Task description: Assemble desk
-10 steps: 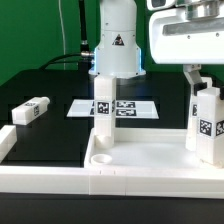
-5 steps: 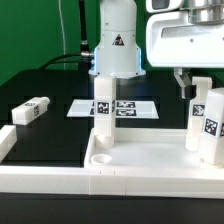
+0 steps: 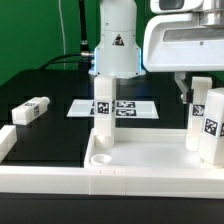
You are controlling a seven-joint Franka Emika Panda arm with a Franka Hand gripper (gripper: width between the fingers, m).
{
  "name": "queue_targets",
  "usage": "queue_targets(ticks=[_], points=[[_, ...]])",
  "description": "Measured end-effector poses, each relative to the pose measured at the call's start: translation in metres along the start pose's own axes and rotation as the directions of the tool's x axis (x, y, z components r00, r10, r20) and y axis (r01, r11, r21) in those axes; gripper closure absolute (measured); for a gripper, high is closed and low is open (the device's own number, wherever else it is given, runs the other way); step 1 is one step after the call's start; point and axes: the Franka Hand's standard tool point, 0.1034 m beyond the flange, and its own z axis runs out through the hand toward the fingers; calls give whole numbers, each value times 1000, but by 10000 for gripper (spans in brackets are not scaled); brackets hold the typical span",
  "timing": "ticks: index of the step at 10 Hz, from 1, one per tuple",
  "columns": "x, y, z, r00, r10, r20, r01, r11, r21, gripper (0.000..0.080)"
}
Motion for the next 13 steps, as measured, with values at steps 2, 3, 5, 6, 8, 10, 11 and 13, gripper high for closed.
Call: queue_targets(ticks=[2,3,5,6,8,10,11,13], points=[[2,-2,-1,980,-196,-6,196,980,-27,150],[3,-3,-1,969,-247,-4,247,969,-31,150],[4,-4,-2,902,-431,17,431,901,-39,150],[5,-4,-2,895,-445,18,445,895,-38,150],[4,-4,-2,896,-444,19,445,895,-38,288],[4,-4,-2,896,-443,19,444,895,-38,511],[4,-4,-2,907,-422,18,422,906,-38,511],[5,-4,-2,907,-420,18,420,907,-37,511]])
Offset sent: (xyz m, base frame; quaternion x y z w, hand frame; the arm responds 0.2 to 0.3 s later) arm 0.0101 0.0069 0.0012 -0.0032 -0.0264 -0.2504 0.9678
